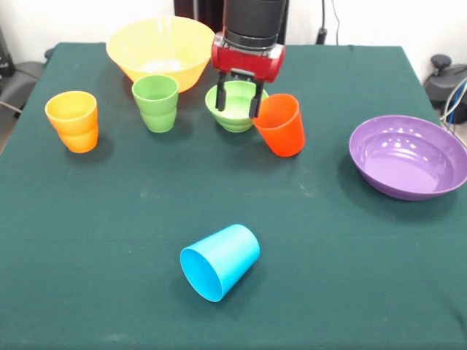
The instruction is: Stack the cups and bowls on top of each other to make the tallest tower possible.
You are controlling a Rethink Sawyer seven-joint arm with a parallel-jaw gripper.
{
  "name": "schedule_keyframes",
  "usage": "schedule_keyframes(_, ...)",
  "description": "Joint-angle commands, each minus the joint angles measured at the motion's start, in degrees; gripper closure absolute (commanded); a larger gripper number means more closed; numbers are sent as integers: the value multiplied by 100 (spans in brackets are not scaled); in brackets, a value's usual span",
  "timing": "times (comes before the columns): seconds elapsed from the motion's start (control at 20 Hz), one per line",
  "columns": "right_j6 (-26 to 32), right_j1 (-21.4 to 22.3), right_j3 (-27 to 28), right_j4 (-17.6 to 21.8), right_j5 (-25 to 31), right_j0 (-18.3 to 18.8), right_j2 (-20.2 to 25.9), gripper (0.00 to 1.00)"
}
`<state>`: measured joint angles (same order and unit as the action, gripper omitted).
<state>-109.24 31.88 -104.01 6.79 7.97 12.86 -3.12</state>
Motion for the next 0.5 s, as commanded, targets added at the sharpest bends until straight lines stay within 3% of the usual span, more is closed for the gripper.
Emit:
schedule_keyframes(0.05, -604, -417, -49, 50, -286, -1, 987, 0)
schedule_keyframes(0.2, -669, -268, -151, -20, -198, -78, 943, 0)
schedule_keyframes(0.5, -754, 64, -478, -135, -87, 153, 1293, 0)
